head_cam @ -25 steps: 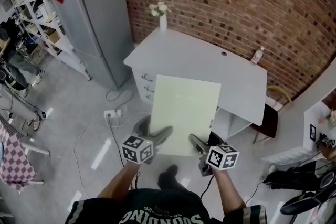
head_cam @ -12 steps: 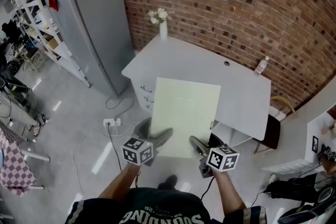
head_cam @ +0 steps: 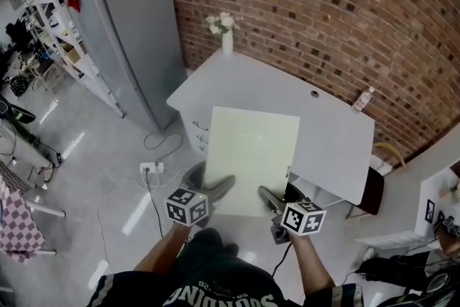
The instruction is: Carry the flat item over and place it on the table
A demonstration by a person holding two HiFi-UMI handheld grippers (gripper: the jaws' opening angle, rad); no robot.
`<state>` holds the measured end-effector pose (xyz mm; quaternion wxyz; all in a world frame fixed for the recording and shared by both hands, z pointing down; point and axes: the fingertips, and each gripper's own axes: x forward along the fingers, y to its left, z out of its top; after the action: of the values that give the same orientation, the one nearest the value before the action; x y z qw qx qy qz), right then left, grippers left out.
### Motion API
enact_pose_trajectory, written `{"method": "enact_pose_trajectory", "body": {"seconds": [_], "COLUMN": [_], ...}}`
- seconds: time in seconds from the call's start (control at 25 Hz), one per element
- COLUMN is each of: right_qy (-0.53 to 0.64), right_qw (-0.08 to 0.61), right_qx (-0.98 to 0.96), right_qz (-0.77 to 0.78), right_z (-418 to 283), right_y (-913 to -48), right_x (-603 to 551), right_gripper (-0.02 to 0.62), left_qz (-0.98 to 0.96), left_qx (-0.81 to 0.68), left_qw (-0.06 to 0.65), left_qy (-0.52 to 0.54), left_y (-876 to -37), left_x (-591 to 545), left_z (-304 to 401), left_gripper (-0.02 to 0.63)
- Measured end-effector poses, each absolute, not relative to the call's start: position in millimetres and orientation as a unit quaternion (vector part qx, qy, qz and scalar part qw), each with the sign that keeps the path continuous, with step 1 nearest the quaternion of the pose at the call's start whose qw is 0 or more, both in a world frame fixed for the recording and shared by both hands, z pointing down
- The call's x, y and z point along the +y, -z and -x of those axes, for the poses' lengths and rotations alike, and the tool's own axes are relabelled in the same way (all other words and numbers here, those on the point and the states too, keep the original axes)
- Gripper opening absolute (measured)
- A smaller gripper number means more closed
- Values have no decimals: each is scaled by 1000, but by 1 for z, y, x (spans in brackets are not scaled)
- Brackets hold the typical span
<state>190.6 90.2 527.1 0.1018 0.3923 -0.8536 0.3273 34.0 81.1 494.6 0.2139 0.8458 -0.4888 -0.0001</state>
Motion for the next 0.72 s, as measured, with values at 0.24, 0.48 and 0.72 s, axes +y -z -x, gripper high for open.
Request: {"method": "enact_pose_trajectory", "body": {"seconds": [0.24, 0.48, 0.72], "right_qy": [-326, -323, -326], "right_qw": [107, 108, 108], "right_qx": [-855, -852, -843], "right_qz": [-388, -397, -413], "right_z": [-182, -172, -158], "right_y": [-532, -538, -541], "right_x": [66, 32, -14], "right_gripper": [387, 387, 387], "left_qz": [-841, -847, -854], "left_qx": [-496, -487, -471], "left_qw": [216, 212, 219], "left_qy": [4, 8, 7], "left_y": [-500, -507, -513], "left_x": [60, 23, -29], "left_z": [-25, -15, 0], "left_gripper": [431, 431, 431]}}
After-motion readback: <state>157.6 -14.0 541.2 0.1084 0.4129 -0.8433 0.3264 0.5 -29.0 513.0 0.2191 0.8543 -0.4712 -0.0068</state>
